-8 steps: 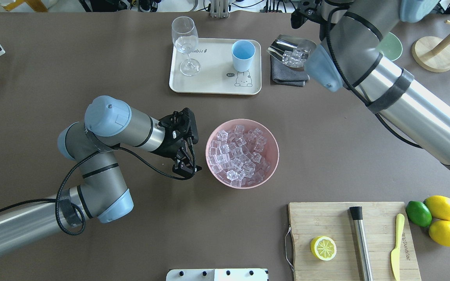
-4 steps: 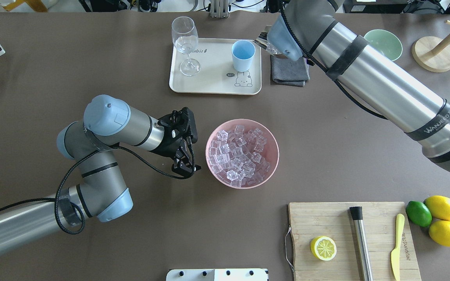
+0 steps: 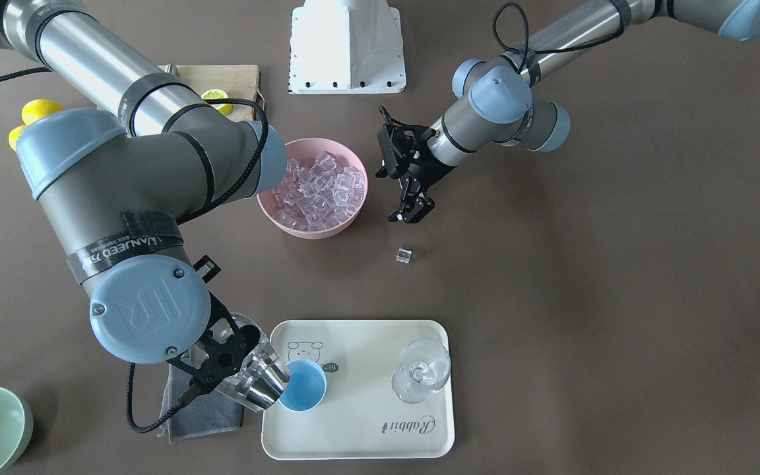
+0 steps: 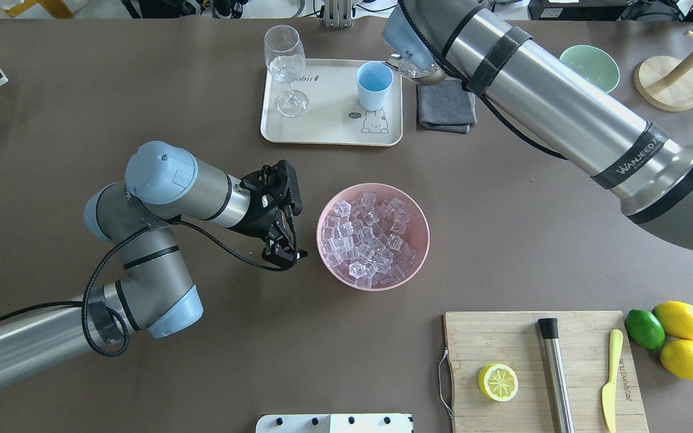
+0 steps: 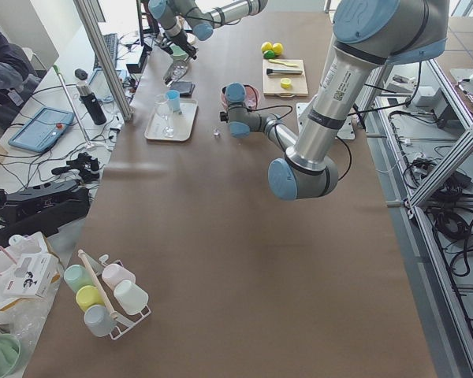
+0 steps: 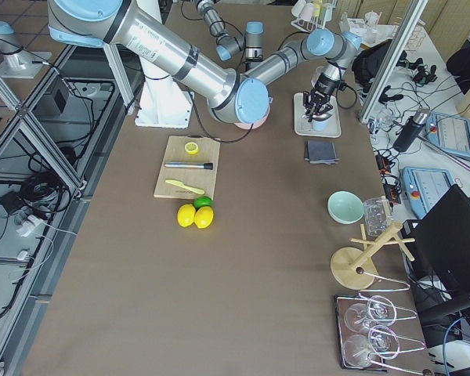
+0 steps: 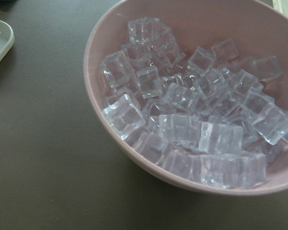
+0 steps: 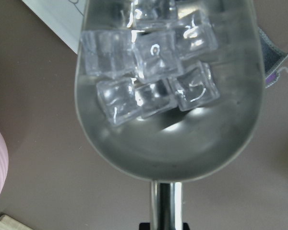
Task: Put ice in cup with scoop
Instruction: 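Tilt the scoop over the blue cup with the right gripper to pour ice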
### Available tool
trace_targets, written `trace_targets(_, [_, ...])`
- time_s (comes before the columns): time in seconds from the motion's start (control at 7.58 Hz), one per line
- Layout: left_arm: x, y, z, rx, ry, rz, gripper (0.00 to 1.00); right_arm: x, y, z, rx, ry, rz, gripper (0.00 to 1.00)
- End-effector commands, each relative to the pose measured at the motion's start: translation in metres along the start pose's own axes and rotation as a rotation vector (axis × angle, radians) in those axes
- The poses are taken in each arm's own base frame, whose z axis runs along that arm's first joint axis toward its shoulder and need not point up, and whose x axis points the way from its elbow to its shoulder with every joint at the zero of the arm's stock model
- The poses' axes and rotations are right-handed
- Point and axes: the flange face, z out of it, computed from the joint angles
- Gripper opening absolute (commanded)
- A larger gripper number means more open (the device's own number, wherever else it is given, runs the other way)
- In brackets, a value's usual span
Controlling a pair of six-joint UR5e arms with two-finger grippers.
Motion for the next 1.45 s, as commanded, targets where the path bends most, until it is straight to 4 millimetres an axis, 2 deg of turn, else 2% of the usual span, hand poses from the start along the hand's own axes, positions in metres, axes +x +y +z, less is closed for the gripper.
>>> trace_targets(0.0, [-0.002, 0.000, -0.002, 0.001, -0.004, -0.001, 0.98, -0.002, -0.011, -0.012, -0.068, -0.015, -0.009, 0.00])
trace_targets(0.13, [-0.003, 0.000, -0.003, 0.002, -0.005, -0.001, 0.98, -0.008, -0.009, -0.020, -0.092, -0.022, -0.019, 0.00])
trace_targets(0.53, [-0.003, 0.002, -0.005, 0.002, -0.006, -0.001, 0.98, -0.010, -0.007, -0.026, -0.172, -0.035, -0.043, 0.00])
trace_targets(1.19, [-0.001, 0.003, -0.008, 0.002, -0.006, -0.001, 0.98, -0.011, -0.008, -0.031, -0.182, -0.021, -0.064, 0.00])
trace_targets(1.32, [0.002, 0.003, -0.014, -0.011, -0.007, -0.009, 0.98, -0.012, 0.005, -0.043, -0.169, 0.055, -0.099, 0.00])
